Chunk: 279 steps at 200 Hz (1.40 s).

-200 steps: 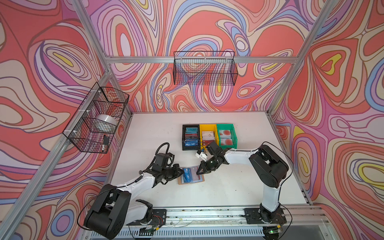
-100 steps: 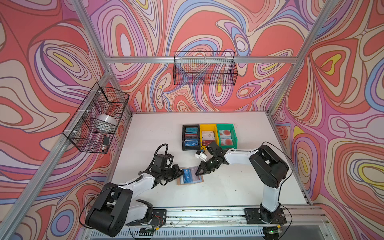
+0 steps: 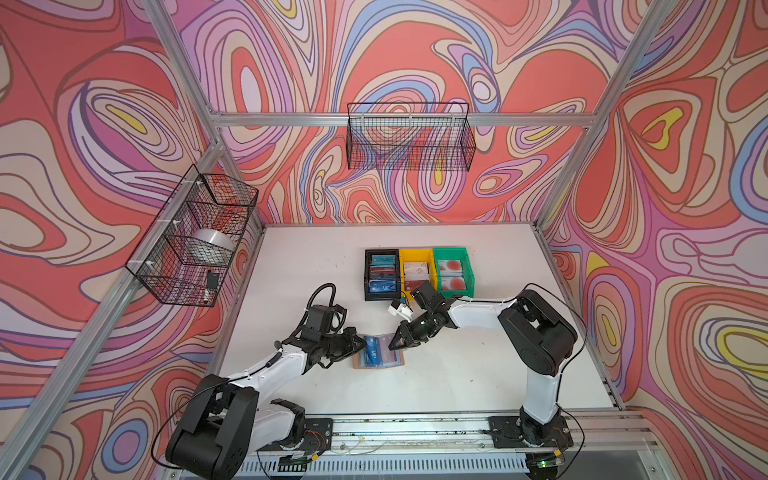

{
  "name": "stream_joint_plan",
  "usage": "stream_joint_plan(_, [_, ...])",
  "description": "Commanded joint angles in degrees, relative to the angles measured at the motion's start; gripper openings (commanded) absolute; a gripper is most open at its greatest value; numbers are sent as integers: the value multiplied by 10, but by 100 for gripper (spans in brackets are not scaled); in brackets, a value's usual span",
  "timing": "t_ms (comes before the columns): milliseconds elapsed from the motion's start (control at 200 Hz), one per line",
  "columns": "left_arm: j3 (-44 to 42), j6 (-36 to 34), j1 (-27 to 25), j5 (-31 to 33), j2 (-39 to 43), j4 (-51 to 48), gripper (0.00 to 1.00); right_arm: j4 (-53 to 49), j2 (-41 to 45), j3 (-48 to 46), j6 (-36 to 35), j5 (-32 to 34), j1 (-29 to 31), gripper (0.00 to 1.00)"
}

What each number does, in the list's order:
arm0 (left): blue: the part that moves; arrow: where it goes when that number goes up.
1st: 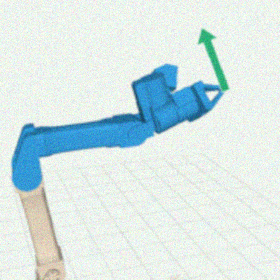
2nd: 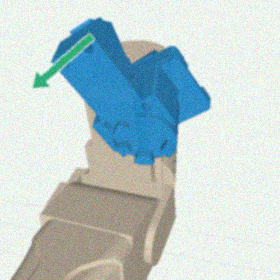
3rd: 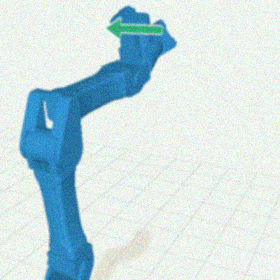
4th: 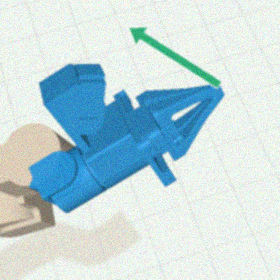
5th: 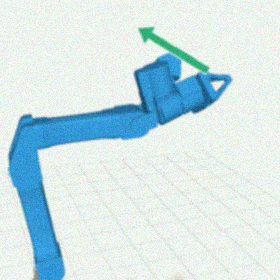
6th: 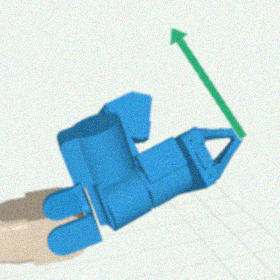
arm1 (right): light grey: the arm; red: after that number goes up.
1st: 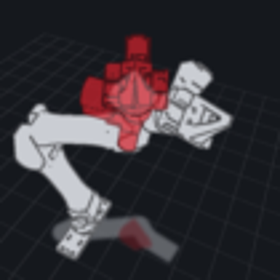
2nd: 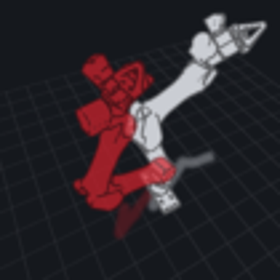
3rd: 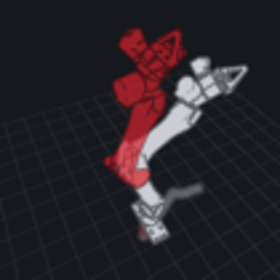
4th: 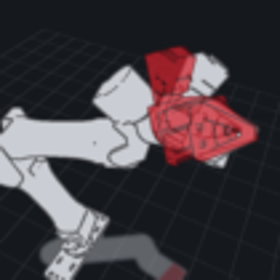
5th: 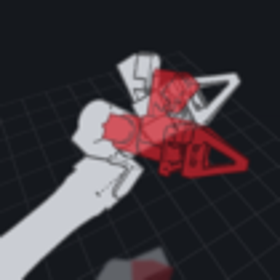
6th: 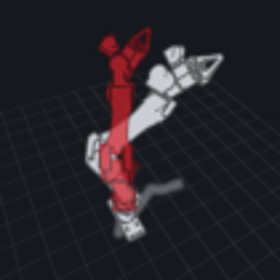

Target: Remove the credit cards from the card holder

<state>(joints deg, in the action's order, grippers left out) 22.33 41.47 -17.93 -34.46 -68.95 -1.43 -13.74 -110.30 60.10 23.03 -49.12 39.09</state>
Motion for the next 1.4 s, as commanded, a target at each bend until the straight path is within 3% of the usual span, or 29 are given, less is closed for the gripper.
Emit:
stream_joint_plan(0, [7,-15,4,15,8,-44,0,13,-15,5,4,-8,2,14])
stream_joint_plan(325, [10,-16,5,11,-10,-36,0,13,-29,3,4,-11,2,14])
stream_joint_plan(941, [19,-54,38,-1,-28,-64,0,-41,-63,27,-9,44,2,14])
stream_joint_plan(1392, [-2,-18,62,-33,41,-40,0,-70,-46,48,-36,21,0,14])
